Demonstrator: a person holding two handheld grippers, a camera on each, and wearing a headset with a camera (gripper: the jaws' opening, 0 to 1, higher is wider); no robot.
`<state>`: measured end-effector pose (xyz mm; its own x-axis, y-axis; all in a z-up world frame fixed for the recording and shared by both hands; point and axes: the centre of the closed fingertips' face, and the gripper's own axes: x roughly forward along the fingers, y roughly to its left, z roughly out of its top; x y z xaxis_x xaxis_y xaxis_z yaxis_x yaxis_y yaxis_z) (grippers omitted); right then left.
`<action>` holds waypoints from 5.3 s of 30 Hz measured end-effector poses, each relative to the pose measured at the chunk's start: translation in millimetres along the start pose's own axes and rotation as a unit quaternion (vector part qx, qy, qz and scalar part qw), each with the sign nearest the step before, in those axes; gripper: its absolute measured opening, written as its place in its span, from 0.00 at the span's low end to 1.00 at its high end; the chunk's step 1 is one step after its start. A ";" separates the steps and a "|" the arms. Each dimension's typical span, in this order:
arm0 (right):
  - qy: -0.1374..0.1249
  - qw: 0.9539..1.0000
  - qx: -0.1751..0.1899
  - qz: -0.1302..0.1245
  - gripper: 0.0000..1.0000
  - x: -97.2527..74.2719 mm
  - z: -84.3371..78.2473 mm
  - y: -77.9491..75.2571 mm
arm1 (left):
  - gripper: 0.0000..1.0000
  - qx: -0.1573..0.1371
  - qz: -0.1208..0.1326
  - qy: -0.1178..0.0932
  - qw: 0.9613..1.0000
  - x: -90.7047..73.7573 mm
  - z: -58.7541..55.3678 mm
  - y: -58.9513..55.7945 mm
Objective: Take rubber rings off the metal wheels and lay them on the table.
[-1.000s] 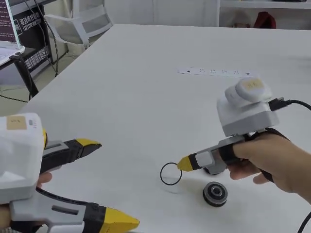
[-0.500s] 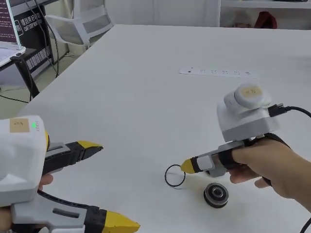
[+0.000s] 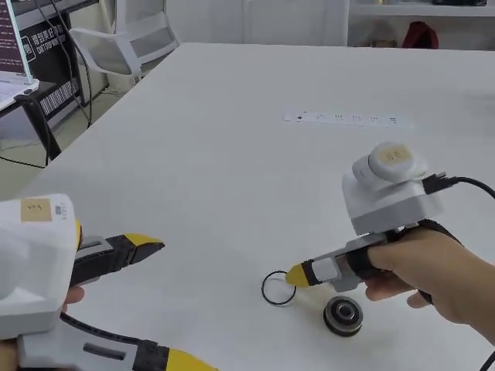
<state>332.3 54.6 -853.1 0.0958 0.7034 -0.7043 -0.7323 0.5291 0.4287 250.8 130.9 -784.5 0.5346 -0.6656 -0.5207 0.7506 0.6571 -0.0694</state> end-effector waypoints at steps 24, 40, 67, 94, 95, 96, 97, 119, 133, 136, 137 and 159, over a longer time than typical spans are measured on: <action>-0.037 0.995 -0.093 0.009 0.14 -60.9 23.5 27.9 | 1.00 0.005 -0.012 0.007 1.000 1.4 -1.8 -4.5; -0.060 0.985 -0.161 -0.001 0.24 -112.8 31.1 39.5 | 1.00 0.002 -0.018 0.008 1.000 2.6 -2.6 -6.6; -0.170 0.969 -0.176 0.022 0.56 -143.0 -5.3 11.6 | 1.00 -0.003 -0.028 0.011 1.000 3.2 -4.3 -9.7; -0.116 0.979 -0.164 0.010 0.53 -101.7 -60.0 -6.8 | 0.87 0.155 -0.070 0.000 0.985 20.5 71.3 -25.9; -0.117 0.979 -0.164 0.010 0.52 -101.3 -59.5 -8.0 | 0.85 0.156 -0.070 -0.004 0.985 24.3 76.1 -25.4; -0.117 0.979 -0.165 0.009 0.52 -100.9 -58.9 -8.6 | 0.83 0.156 -0.071 -0.007 0.985 27.3 79.0 -25.4; -0.120 0.979 -0.166 0.007 0.52 -100.7 -57.3 -10.0 | 0.81 0.155 -0.075 -0.011 0.985 30.5 82.1 -26.7; -0.102 0.974 -0.203 0.027 0.42 -80.6 -56.3 -9.1 | 0.51 0.192 -0.159 -0.009 0.968 110.4 88.4 -67.2; -0.090 0.973 -0.210 0.030 0.35 -69.7 -60.9 -11.8 | 0.39 0.166 -0.167 0.011 0.972 146.5 64.9 -55.1; -0.085 0.974 -0.209 0.030 0.33 -66.6 -62.8 -13.4 | 0.36 0.170 -0.174 0.012 0.970 153.0 57.5 -57.7; -0.083 0.974 -0.210 0.031 0.33 -65.8 -63.4 -13.7 | 0.35 0.172 -0.175 0.013 0.969 154.6 55.4 -58.1; -0.075 0.975 -0.206 0.029 0.27 -51.5 -68.1 -17.9 | 0.15 0.177 -0.178 0.039 0.967 167.1 23.5 -62.0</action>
<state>294.6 -23.5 -863.0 0.1220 0.8043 -0.5816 -0.9454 0.2726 0.1788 302.7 -29.3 -847.2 0.1966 -0.7893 -0.5817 0.9751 0.2195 0.0317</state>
